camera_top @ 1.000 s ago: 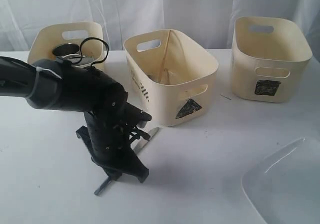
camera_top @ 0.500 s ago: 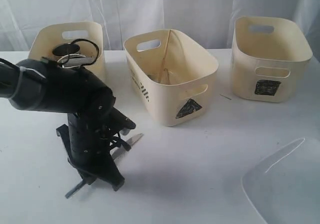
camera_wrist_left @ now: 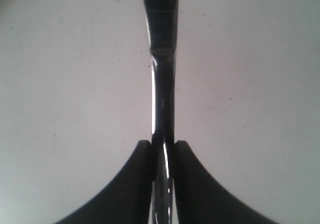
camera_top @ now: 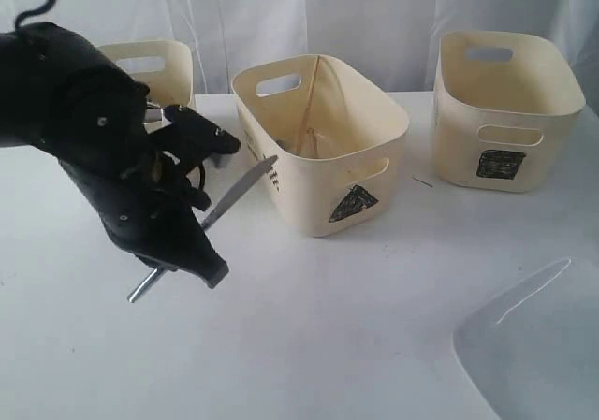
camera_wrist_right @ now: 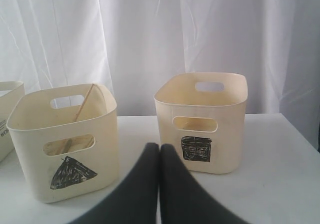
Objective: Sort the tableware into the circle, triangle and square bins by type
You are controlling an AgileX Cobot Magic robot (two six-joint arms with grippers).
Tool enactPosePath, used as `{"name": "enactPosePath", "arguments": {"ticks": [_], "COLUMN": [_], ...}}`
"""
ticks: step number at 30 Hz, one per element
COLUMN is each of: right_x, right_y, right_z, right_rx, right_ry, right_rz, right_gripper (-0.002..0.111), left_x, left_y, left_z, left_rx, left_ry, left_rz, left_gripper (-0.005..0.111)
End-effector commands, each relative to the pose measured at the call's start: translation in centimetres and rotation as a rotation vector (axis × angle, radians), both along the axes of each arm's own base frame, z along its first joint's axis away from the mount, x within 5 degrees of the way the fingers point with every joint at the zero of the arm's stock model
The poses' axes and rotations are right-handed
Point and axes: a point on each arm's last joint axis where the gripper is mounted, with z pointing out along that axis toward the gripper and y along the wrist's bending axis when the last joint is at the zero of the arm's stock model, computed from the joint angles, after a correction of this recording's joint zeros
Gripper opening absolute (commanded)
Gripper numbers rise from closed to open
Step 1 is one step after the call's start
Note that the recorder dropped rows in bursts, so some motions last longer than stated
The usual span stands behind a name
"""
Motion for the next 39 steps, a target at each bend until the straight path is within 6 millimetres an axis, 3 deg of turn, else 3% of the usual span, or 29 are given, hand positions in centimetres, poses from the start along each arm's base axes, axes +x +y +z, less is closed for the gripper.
{"name": "enactPosePath", "arguments": {"ticks": [1,9,17,31,39], "right_x": [0.0,0.0,0.0,0.0,0.0], "right_y": [0.0,0.0,0.0,0.0,0.0], "right_z": [-0.2,-0.2,-0.2,-0.2,-0.2], "right_rx": [-0.002,-0.002,-0.002,-0.002,-0.002], "right_ry": [-0.004,-0.004,-0.004,-0.004,-0.004], "right_rz": [0.004,0.004,0.004,0.004,0.004], "right_gripper": [0.000,0.000,0.000,0.000,0.000], "left_x": [-0.8,0.4,3.3,9.6,12.8], "left_y": [0.7,-0.7,-3.6,-9.3,-10.1], "left_z": [3.0,7.1,8.7,6.1,4.1], "left_rx": [-0.106,-0.308,-0.414,-0.437,-0.426], "left_ry": [-0.101,-0.306,-0.411,-0.464,-0.469], "left_rz": [0.004,-0.029,-0.048,-0.086,-0.056], "left_gripper": [0.000,0.000,0.000,0.000,0.000]}}
